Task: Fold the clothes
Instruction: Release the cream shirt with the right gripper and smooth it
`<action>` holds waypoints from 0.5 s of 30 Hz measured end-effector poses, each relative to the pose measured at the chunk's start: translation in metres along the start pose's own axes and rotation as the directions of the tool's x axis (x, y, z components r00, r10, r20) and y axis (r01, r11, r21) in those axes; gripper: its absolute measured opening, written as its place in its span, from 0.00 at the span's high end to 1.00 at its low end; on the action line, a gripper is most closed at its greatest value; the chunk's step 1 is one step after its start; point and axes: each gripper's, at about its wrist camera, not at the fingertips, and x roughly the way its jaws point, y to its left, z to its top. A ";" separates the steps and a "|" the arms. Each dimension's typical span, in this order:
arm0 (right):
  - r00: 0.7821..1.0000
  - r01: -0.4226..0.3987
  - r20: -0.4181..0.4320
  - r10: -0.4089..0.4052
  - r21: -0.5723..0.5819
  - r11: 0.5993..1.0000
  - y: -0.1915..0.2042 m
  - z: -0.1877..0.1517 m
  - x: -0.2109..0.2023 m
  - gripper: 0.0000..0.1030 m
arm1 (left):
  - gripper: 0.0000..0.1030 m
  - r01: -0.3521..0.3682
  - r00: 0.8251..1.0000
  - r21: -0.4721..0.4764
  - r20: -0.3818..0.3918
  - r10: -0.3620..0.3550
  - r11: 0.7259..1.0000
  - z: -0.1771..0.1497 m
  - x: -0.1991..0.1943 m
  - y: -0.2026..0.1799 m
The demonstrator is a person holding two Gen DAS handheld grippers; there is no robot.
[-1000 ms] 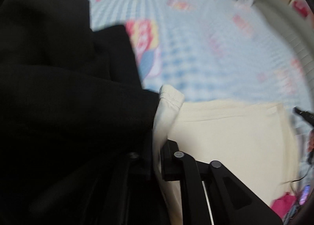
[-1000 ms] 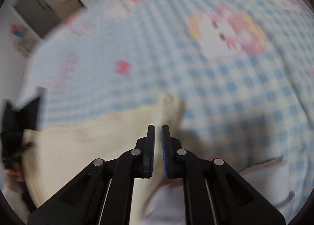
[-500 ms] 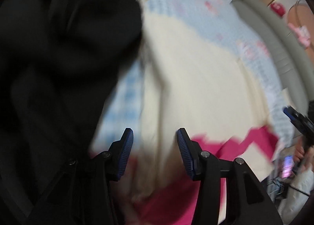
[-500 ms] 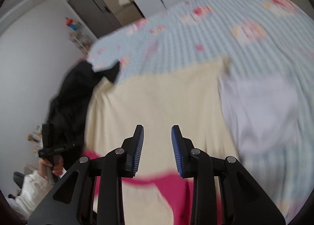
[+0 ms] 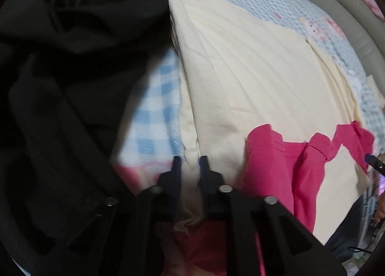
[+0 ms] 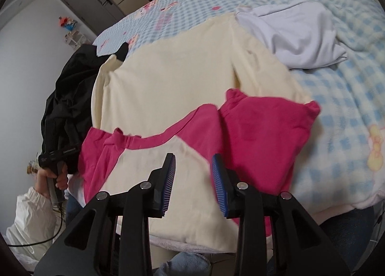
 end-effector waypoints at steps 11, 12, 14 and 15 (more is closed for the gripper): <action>0.998 0.037 -0.046 -0.034 0.069 0.997 -0.024 -0.016 0.020 0.70 | 0.93 0.068 0.992 -0.291 0.123 -0.033 0.954 -0.039 -0.043 0.068; 0.999 0.032 -0.036 -0.030 0.067 0.997 -0.023 -0.015 0.015 0.69 | 0.93 0.066 0.989 -0.263 0.147 -0.027 0.962 -0.036 -0.050 0.060; 1.000 0.021 -0.014 -0.021 0.058 0.998 -0.021 -0.014 0.007 0.67 | 0.93 0.067 0.980 -0.205 0.195 -0.027 0.977 -0.027 -0.061 0.048; 1.000 0.016 -0.004 -0.016 0.054 0.998 -0.019 -0.013 0.003 0.65 | 0.92 0.054 0.977 -0.188 0.212 -0.014 0.981 -0.022 -0.064 0.043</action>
